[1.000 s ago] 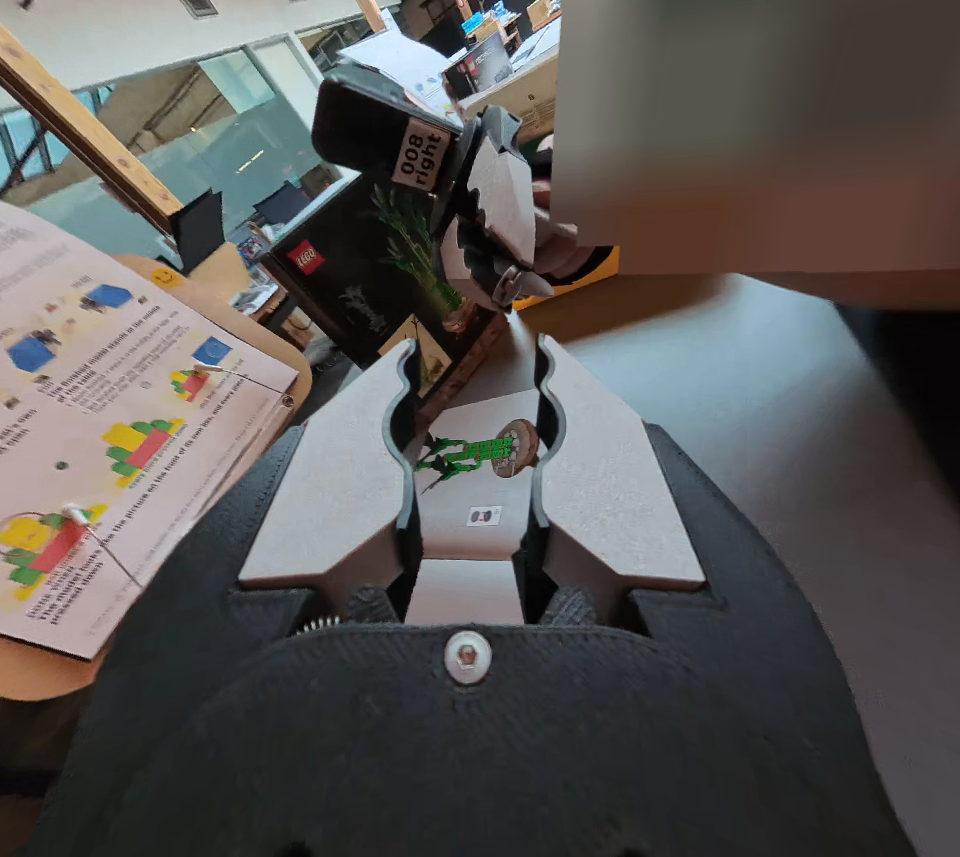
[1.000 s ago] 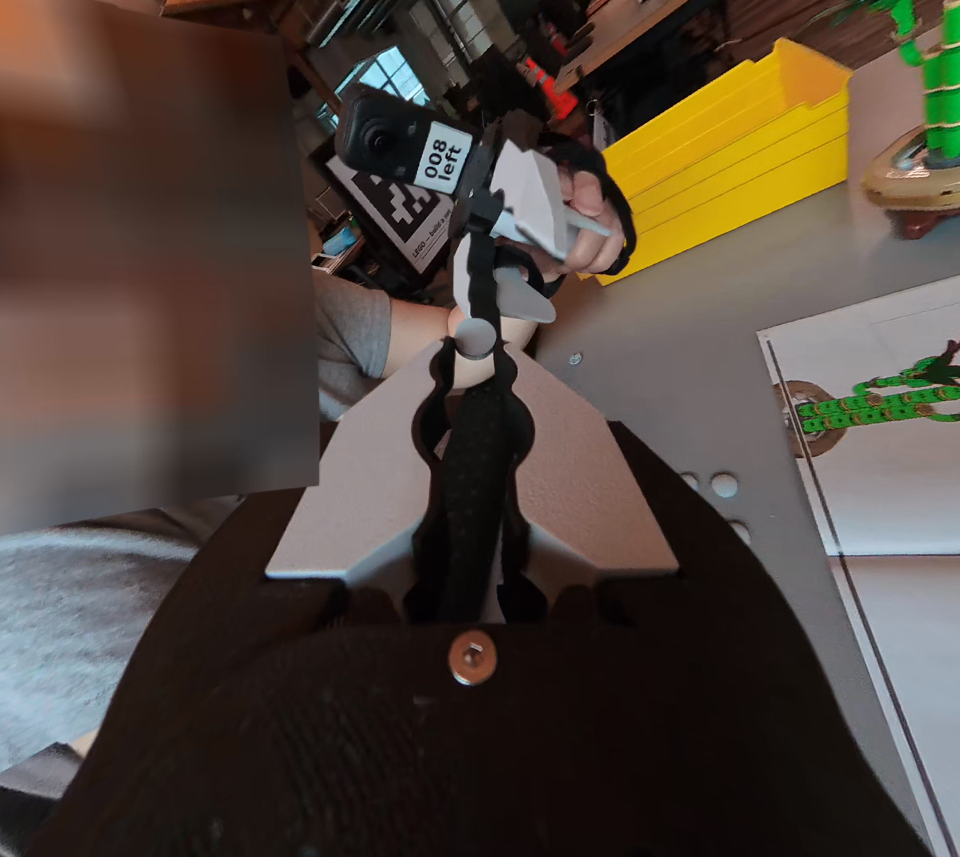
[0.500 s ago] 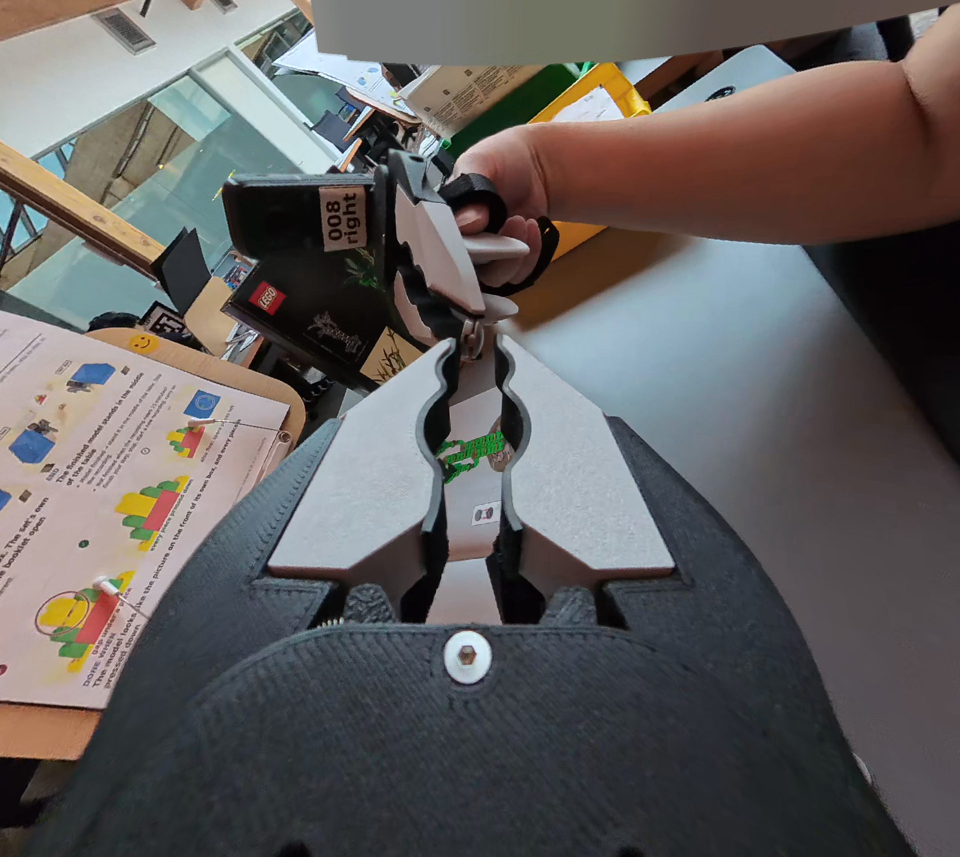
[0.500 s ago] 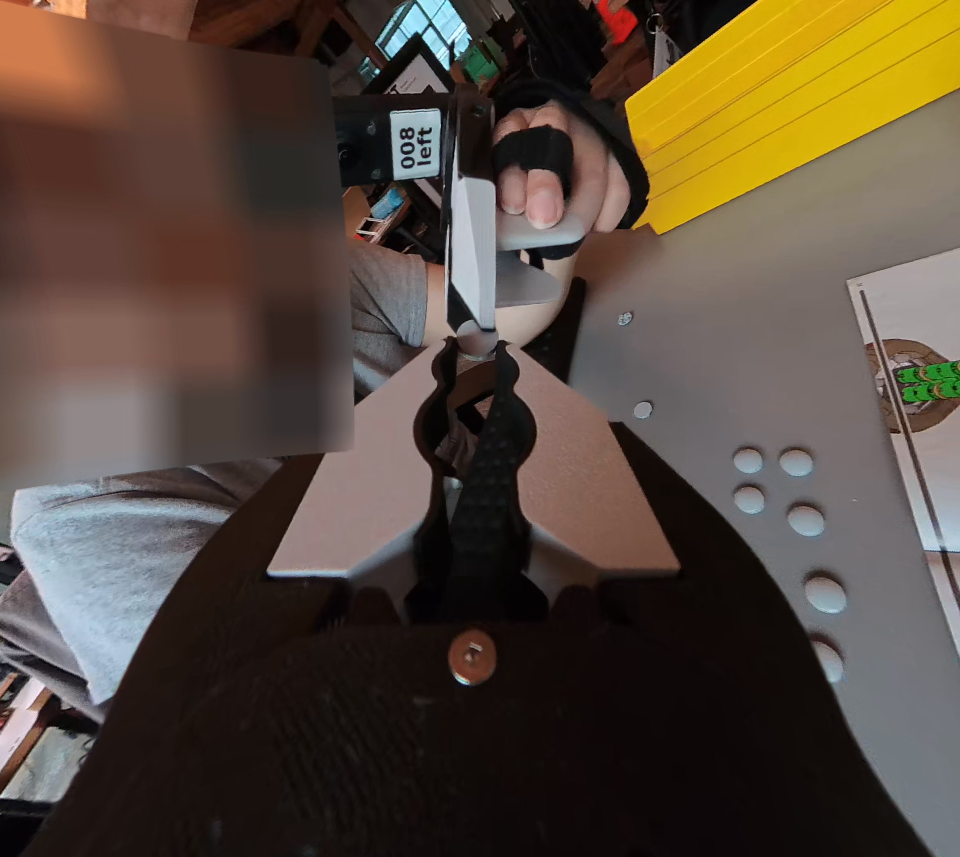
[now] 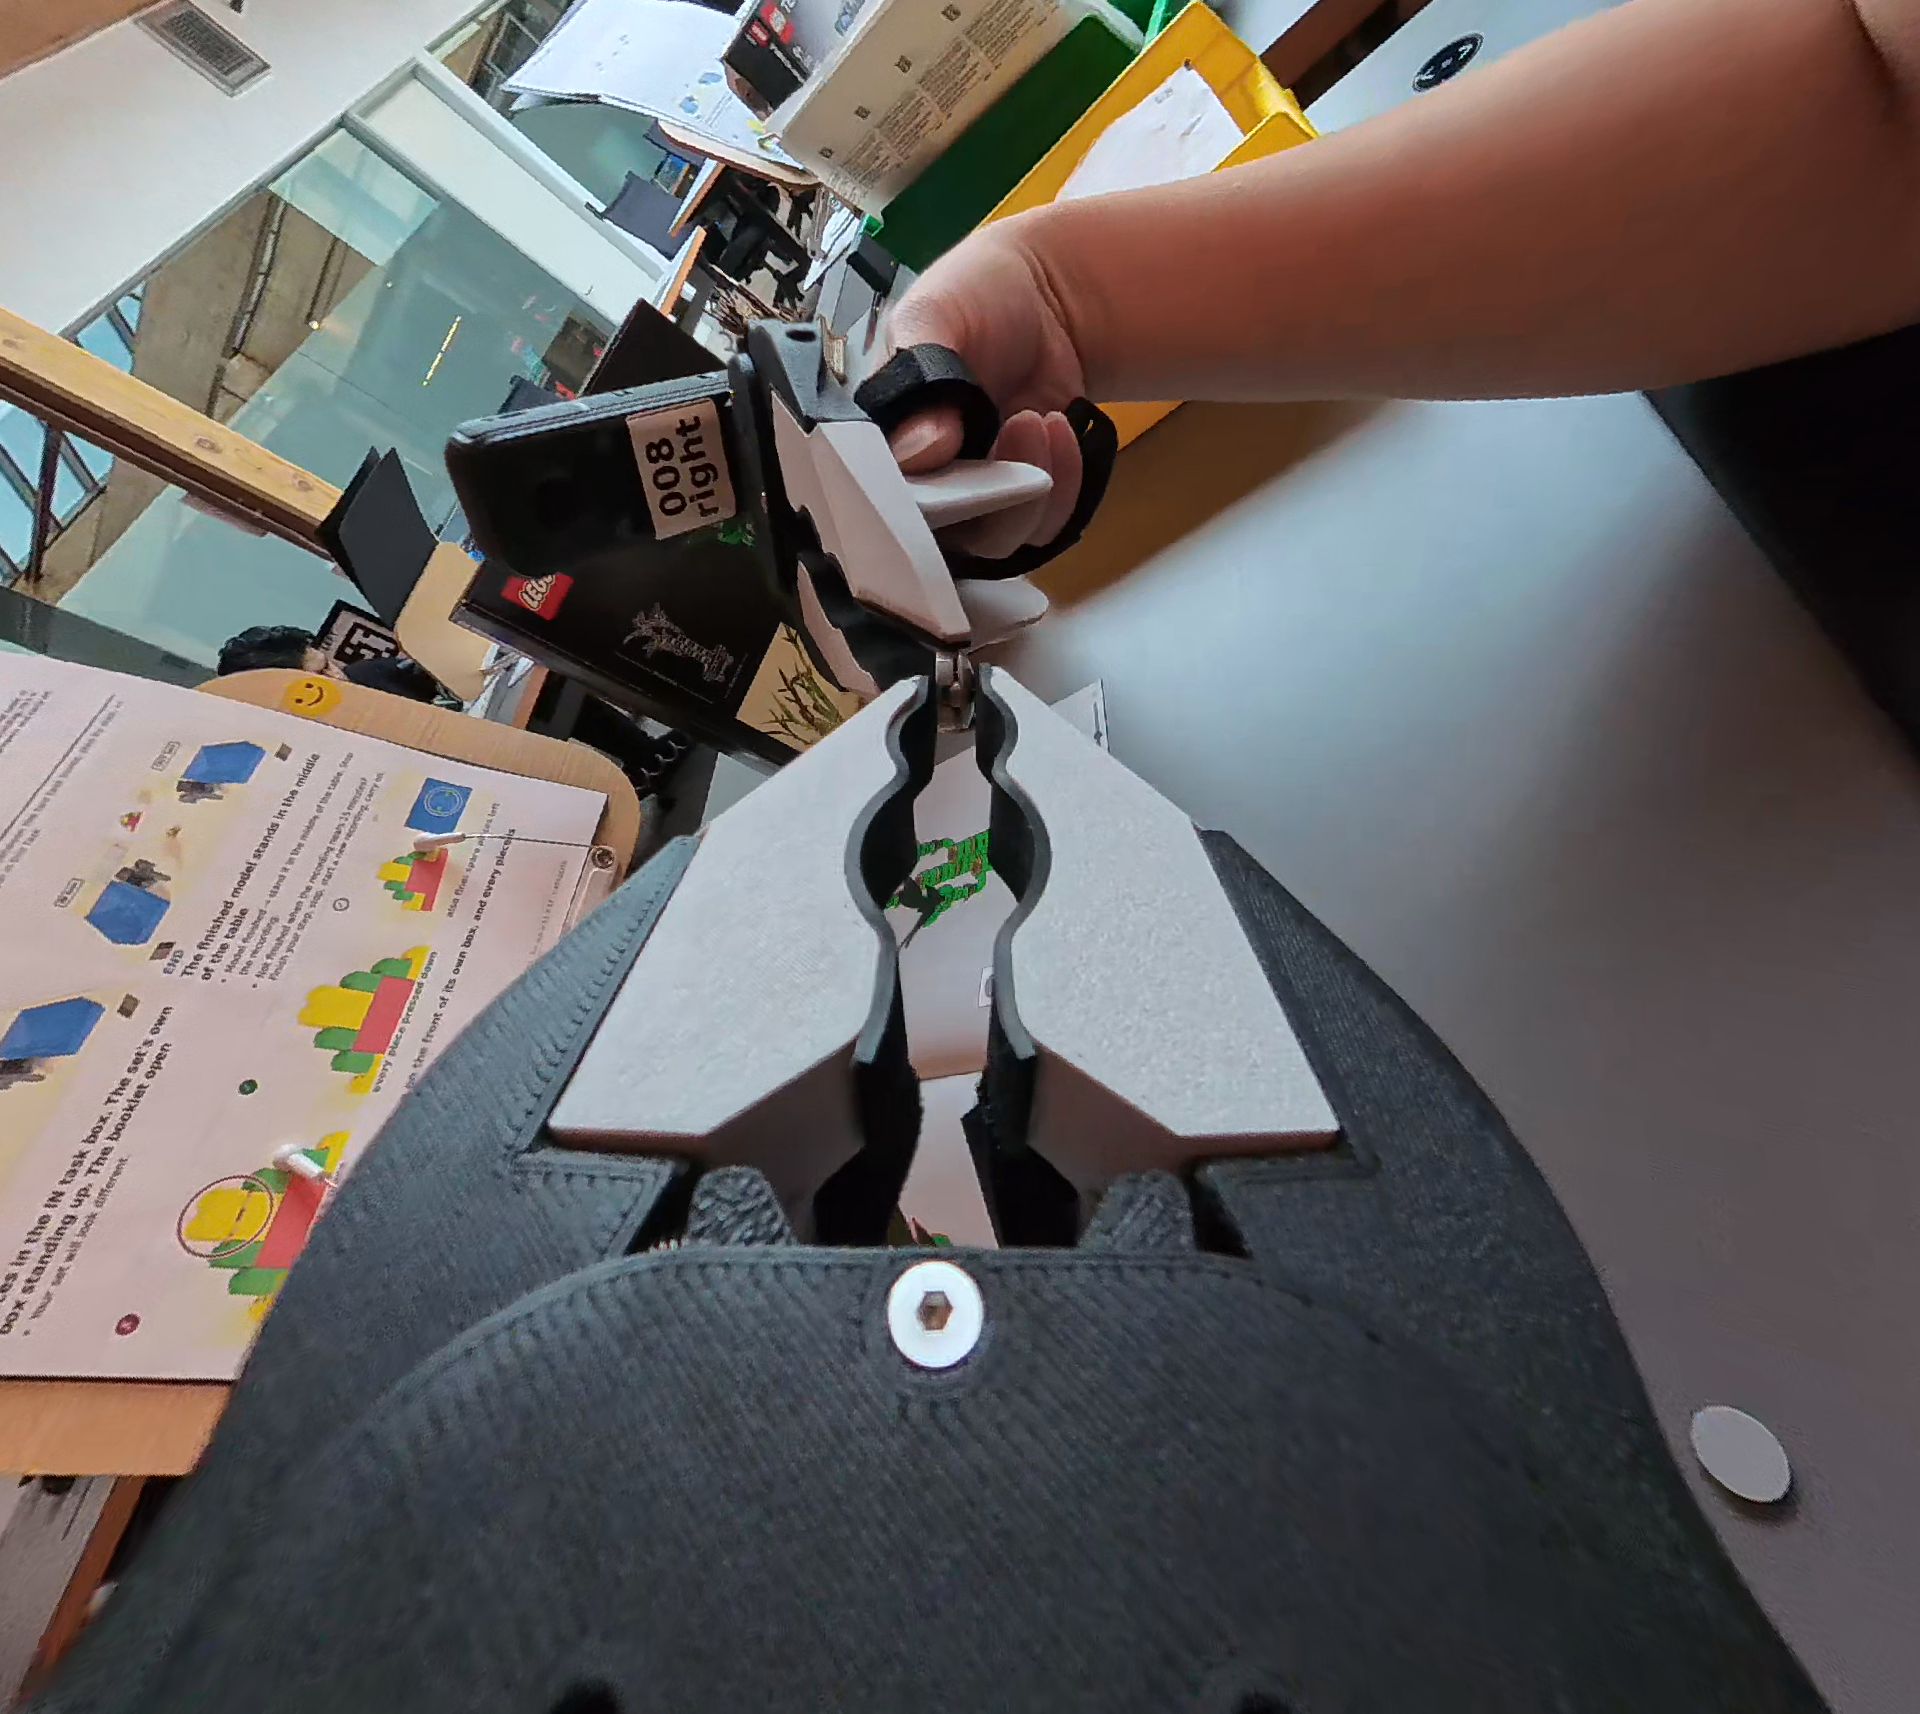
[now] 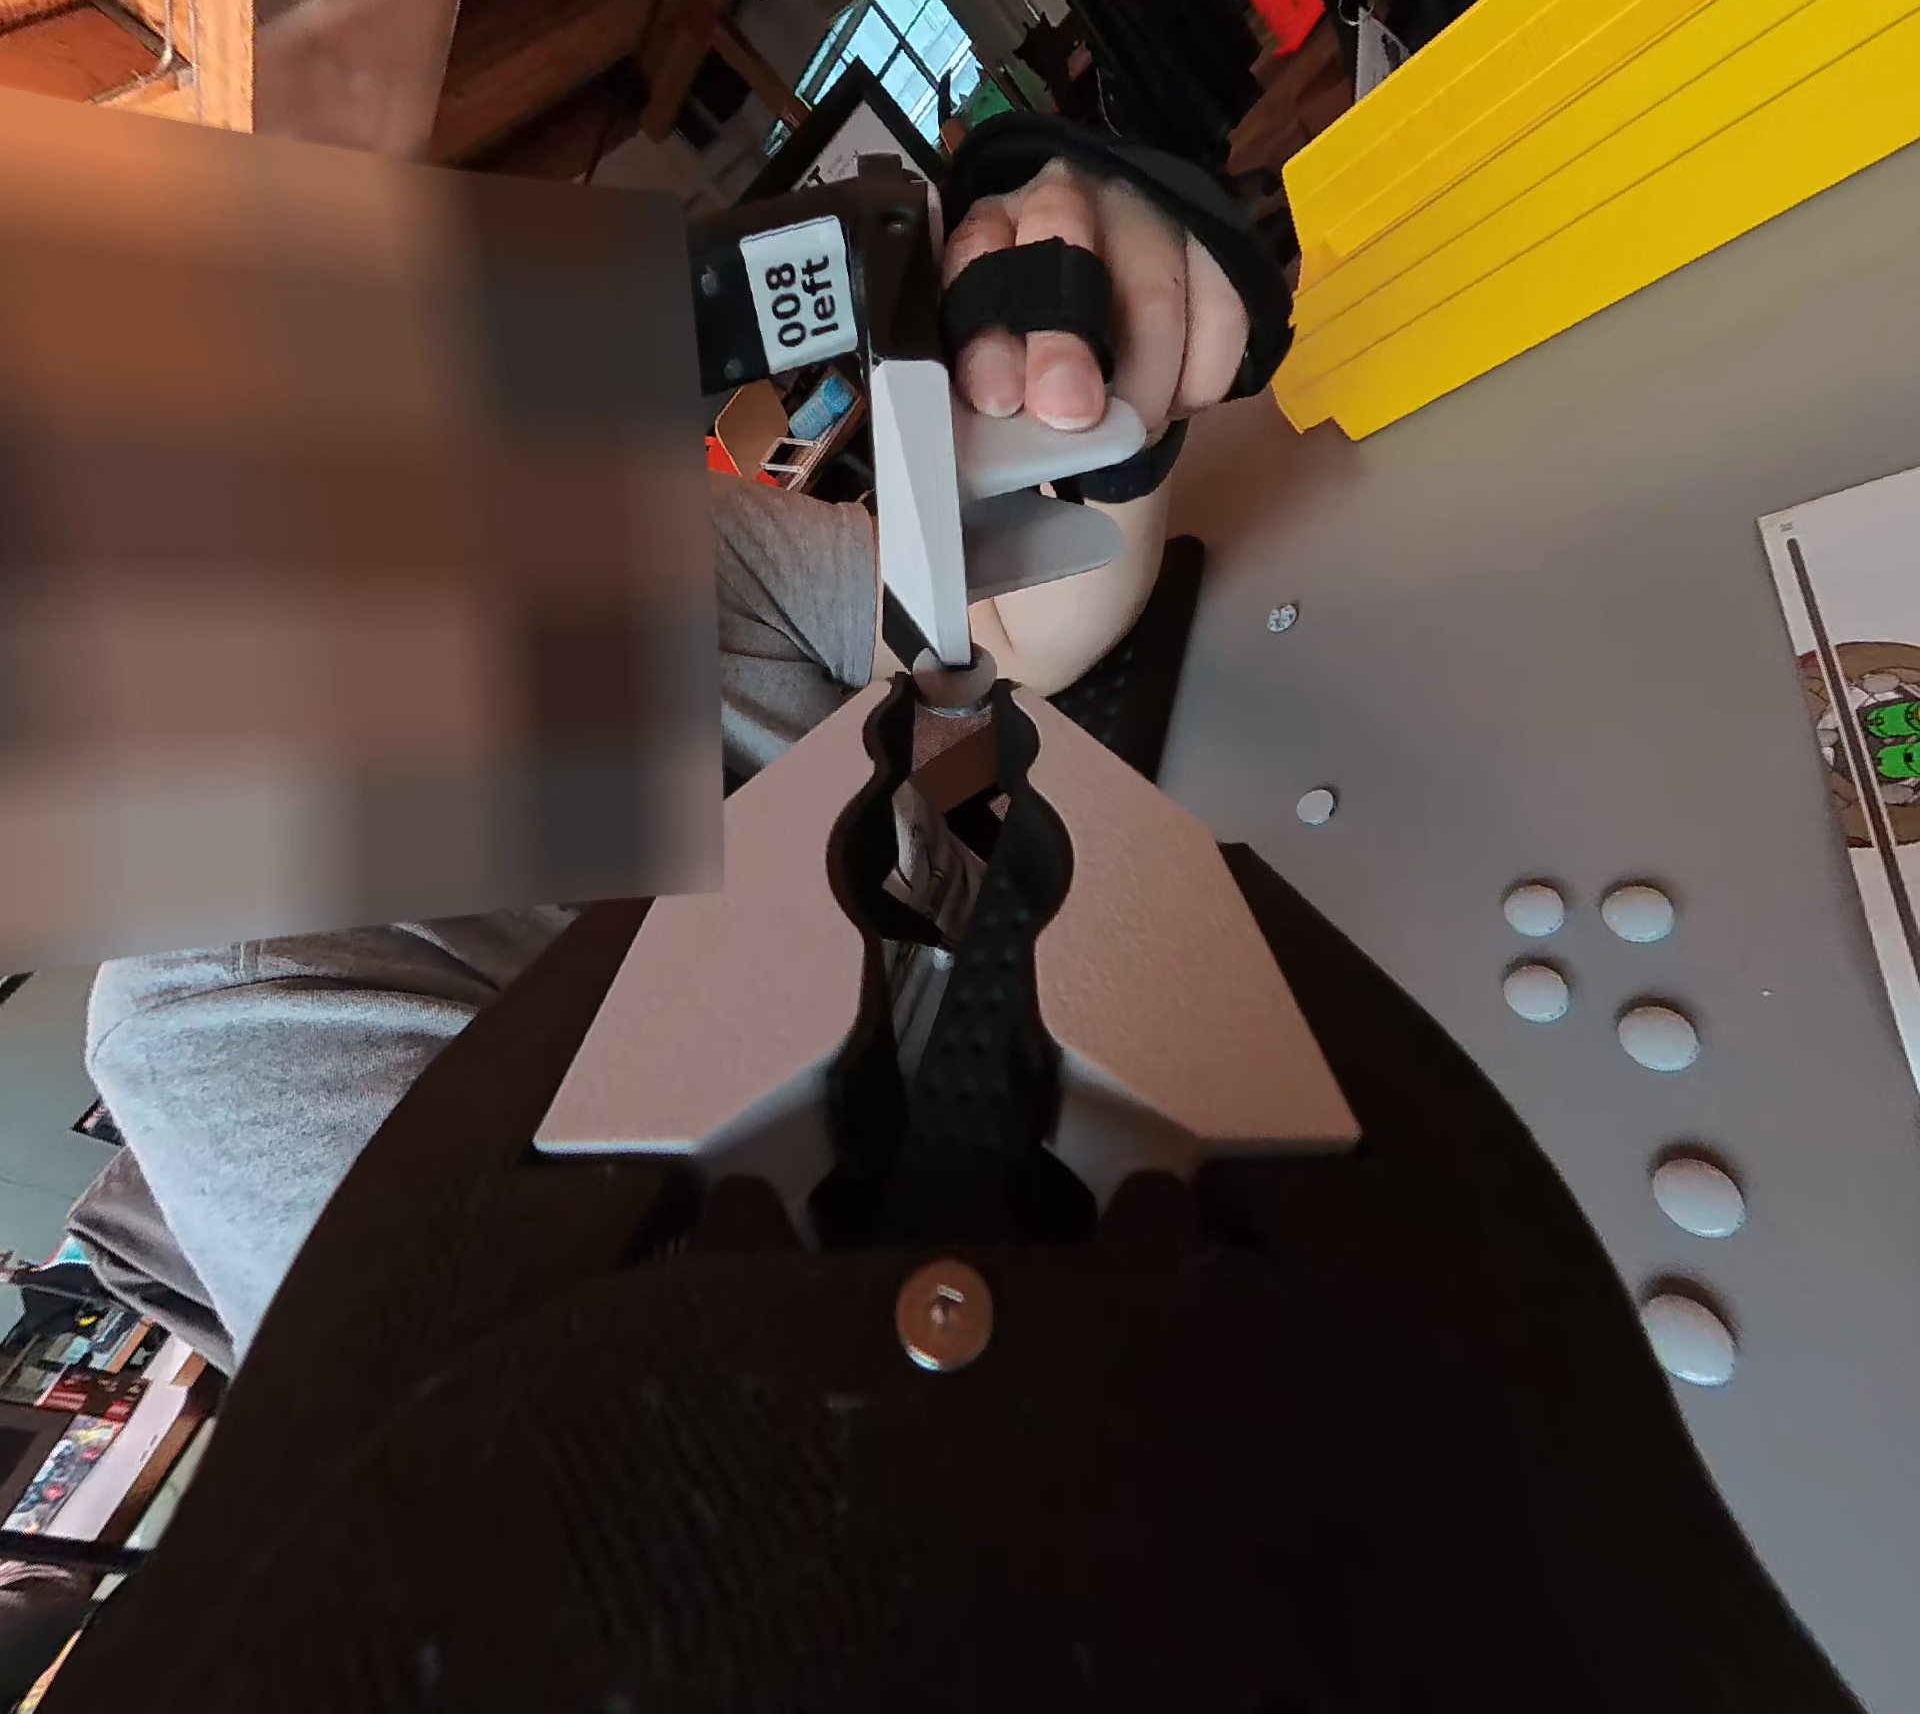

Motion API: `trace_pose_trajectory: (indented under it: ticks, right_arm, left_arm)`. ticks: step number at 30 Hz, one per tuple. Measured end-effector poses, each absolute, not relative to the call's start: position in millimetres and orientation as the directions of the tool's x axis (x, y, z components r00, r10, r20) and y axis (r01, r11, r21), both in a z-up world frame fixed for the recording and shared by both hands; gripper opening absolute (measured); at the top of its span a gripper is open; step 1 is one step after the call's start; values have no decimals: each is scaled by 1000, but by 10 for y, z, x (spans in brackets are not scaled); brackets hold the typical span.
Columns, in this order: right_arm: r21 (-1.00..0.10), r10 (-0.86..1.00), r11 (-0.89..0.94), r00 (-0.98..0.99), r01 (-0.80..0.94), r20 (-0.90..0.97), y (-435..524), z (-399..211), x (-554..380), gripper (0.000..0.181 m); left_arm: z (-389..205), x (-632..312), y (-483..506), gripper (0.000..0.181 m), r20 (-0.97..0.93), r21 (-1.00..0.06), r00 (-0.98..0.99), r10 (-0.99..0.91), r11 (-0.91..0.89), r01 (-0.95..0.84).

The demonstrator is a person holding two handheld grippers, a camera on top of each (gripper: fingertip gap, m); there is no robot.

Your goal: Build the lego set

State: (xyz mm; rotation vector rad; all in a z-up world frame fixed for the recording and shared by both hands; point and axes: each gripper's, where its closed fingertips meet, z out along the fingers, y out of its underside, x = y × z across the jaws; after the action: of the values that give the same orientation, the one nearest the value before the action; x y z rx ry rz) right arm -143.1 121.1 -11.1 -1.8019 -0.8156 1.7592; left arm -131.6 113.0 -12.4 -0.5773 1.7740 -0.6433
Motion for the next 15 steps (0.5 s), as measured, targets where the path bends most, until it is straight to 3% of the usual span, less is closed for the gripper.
trace_pose_trajectory:
  ticks: [9,13,15]
  right_arm:
    - [-866,870,-486,159,119,-467,1321,-99,-1447,17]
    - [-975,926,-168,362,144,-106,1501,95,-1362,25]
    - [-989,928,11,366,146,64,1423,280,-1425,24]
  left_arm:
    - [-64,-1352,1236,5,-600,-763,-286,-747,642,-76]
    - [95,-1419,1282,4,-494,-852,-287,-821,523,-30]
    - [175,-1465,1256,4,-417,-897,-323,-850,441,-2]
